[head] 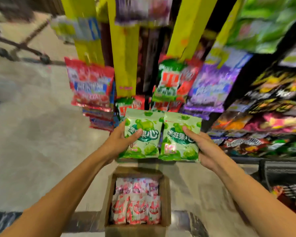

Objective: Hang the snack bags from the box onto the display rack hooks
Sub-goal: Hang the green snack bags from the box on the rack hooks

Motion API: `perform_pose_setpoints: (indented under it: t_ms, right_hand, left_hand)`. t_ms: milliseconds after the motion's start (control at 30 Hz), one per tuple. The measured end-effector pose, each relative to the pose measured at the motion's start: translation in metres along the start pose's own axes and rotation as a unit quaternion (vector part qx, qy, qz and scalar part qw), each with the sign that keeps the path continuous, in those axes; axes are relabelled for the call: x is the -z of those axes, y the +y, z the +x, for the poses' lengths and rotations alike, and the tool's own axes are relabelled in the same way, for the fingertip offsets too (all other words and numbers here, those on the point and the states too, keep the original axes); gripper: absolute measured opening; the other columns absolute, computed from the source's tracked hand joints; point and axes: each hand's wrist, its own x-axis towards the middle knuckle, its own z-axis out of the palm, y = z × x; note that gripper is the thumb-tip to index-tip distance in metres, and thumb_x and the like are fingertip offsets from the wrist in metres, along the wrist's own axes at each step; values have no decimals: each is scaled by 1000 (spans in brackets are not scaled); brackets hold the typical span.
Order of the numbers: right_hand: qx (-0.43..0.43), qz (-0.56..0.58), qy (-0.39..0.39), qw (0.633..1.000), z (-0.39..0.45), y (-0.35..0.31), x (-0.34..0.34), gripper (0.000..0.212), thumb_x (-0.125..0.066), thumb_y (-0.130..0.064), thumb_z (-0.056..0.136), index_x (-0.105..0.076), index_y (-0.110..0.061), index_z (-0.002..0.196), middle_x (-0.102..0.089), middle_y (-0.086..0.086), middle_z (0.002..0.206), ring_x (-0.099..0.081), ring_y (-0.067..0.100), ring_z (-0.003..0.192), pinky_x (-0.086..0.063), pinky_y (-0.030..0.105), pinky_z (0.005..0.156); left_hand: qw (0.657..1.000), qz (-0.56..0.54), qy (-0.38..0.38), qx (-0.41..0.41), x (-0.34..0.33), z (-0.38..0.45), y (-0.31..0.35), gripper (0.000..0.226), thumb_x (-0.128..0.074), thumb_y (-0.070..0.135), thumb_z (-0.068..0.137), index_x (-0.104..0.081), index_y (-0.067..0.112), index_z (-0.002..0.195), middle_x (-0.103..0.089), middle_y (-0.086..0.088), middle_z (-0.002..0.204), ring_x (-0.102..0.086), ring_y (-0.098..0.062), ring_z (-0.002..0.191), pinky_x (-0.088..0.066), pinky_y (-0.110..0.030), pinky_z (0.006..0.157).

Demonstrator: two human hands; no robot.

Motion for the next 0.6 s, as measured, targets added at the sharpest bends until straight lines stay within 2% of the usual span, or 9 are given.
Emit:
perform_pose_setpoints:
  t_ms: [33, 100, 200, 300, 333, 433, 500, 533, 600]
  right_hand:
    - [9, 0, -1, 1000, -11, -18, -5, 36, -65, -19, 79, -65, -4, 111, -73, 13, 97, -72, 22, 80, -60, 39, 62]
    - [30, -1, -3, 1000, -33, -55, -14, 47, -68, -22, 72, -64, -3, 115, -71, 16, 105, -71, 24, 85, -59, 43, 69]
    - [65, 2, -12, 998, -65, -109, -26, 51, -68, -23, 72, -62, -2, 118, -69, 17, 108, -71, 25, 88, -59, 45, 72]
    - [99, -5, -29, 995, -97, -160, -39, 48, -65, -23, 76, -61, -1, 119, -69, 18, 107, -71, 26, 86, -59, 44, 70]
    - [112, -5, -33, 993, -108, -175, -43, 47, -64, -23, 77, -60, -1, 119, -70, 19, 106, -71, 26, 85, -59, 45, 70]
    - [152, -7, -36, 988, -139, -219, -57, 49, -65, -23, 73, -62, 0, 115, -70, 20, 103, -71, 27, 83, -58, 47, 72]
    - [178, -11, -35, 983, -159, -246, -64, 47, -65, -24, 72, -63, 0, 113, -71, 20, 102, -72, 26, 82, -58, 46, 73]
    - [191, -19, -32, 981, -169, -259, -67, 49, -66, -25, 71, -63, 0, 112, -71, 19, 103, -71, 26, 84, -57, 46, 76]
    - [219, -38, -21, 975, -189, -285, -73, 52, -69, -29, 68, -64, 0, 112, -70, 19, 105, -69, 28, 94, -54, 48, 85]
  left_hand:
    - [1000, 7, 1, -10, -2, -2, 23, 106, -70, 73, 57, -34, 23, 142, -46, 2, 144, -42, -18, 133, -36, -47, 109]
    - [999, 3, 2, -43, -9, -9, 69, 89, -69, 61, 66, -39, 20, 139, -53, 4, 137, -48, -14, 127, -38, -44, 108]
    - [996, 0, -1, -85, -19, -19, 137, 81, -66, 56, 72, -38, 21, 139, -51, 9, 137, -46, -12, 127, -37, -40, 109]
    - [993, 6, 2, -122, -23, -25, 195, 50, -59, 32, 88, -34, 32, 132, -44, 24, 124, -45, 5, 118, -36, -13, 96]
    - [991, 9, 4, -131, -23, -28, 213, 46, -58, 32, 88, -36, 33, 127, -45, 26, 121, -45, 7, 117, -37, -11, 93]
    - [986, 18, -1, -165, -26, -37, 268, 72, -63, 50, 75, -36, 28, 138, -45, 13, 139, -41, -8, 131, -35, -33, 108]
    - [984, 1, -3, -178, -28, -43, 304, 44, -62, 42, 83, -42, 41, 123, -48, 25, 125, -48, 6, 115, -36, -28, 103]
    - [982, 1, -8, -188, -30, -45, 319, 40, -62, 41, 85, -43, 40, 120, -49, 26, 121, -48, 7, 113, -36, -28, 102]
    - [977, 15, -11, -215, -32, -52, 353, 60, -63, 47, 82, -37, 32, 134, -45, 24, 128, -46, -2, 120, -34, -33, 107]
